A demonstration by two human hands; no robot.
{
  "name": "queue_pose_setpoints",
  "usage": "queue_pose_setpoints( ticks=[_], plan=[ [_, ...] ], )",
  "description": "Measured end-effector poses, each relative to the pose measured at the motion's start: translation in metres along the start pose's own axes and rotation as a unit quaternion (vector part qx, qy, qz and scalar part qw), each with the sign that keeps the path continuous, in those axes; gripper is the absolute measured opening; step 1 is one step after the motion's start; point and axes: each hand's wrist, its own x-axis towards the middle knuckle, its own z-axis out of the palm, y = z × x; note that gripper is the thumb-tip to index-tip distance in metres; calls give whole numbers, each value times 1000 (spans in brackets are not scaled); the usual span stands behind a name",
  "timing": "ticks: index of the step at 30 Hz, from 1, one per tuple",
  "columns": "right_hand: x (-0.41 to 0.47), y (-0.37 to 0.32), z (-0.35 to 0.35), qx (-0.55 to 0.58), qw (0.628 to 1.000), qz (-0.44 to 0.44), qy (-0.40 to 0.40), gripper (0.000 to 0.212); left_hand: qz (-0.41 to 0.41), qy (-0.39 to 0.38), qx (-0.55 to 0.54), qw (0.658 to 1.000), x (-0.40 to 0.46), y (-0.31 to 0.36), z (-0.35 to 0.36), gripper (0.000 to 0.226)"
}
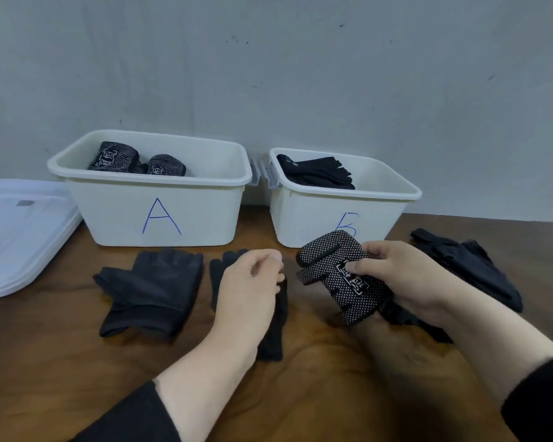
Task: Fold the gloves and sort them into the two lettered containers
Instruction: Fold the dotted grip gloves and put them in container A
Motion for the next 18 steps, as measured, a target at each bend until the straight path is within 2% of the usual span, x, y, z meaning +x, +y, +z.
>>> queue_pose_setpoints(
  ticks=[3, 5, 10, 14, 18],
  plan=[
    [-13, -9, 9, 32, 998, -25, 50, 13, -137, -76, -127, 979, -14, 14, 11, 20],
    [-19, -12, 18, 38, 997, -36, 63, 15, -178, -130, -173, 960, -24, 24, 13, 23],
    [-32, -22, 40, 63, 997, -33, 37, 23, -183, -157, -199, 950, -23, 38, 7, 20],
    [-42, -37, 44, 102, 994, 15, -42, 26, -189, -167, -172, 952, -13, 43, -6, 21],
    [-44, -49, 44, 141, 985, 43, -94, 31, -172, -211, -150, 951, -7, 50, -19, 25]
  ],
)
